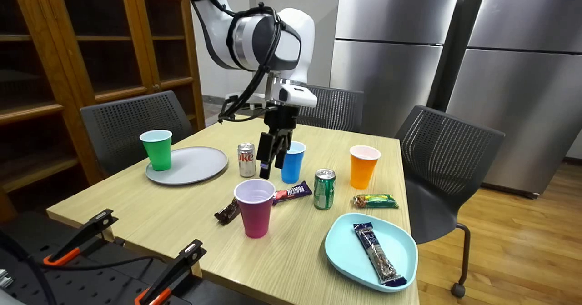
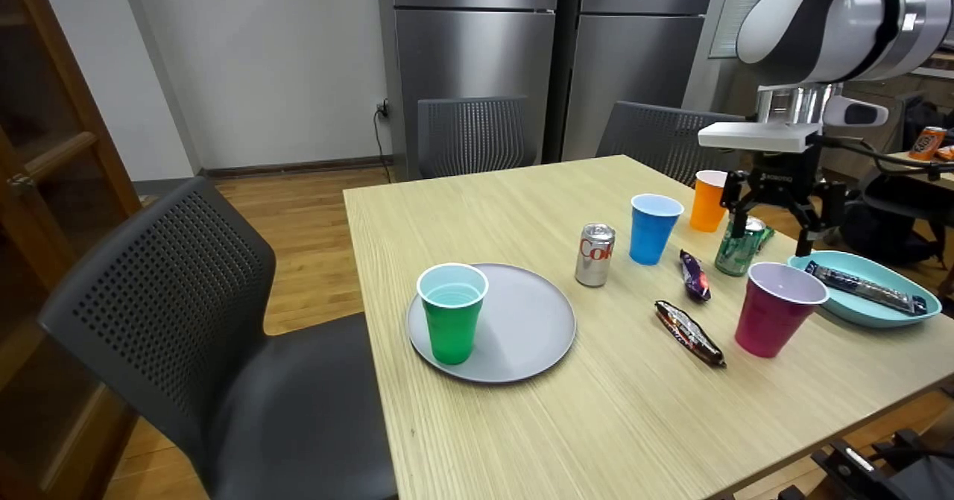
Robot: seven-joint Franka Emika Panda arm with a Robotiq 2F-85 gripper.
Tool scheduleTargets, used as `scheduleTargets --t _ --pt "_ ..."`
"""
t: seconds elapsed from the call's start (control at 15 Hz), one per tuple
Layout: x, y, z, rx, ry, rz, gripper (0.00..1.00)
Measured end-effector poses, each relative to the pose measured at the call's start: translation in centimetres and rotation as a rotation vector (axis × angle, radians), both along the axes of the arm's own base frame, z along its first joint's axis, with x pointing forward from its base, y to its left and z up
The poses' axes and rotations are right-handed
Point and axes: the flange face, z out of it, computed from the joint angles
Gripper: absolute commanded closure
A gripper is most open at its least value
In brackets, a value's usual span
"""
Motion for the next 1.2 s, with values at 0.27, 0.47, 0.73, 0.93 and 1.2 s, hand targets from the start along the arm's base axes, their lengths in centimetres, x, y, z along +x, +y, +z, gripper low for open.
scheduleTargets --t 0.27,0.47,0.73,0.93,1.2 --pt "0.1 1.1 -1.7 -0.002 -0.002 0.023 0.0" --pt "0.0 1.7 -3.2 -0.003 0.0 0.043 0.0" --pt "-0.4 2.0 -4.8 -0.001 0.017 0.062 0.34" --pt "-0.6 2.0 -5.4 -0.003 0.015 0.072 0.58" --pt "-0.6 2.0 -5.4 -0.001 0.016 0.078 0.89"
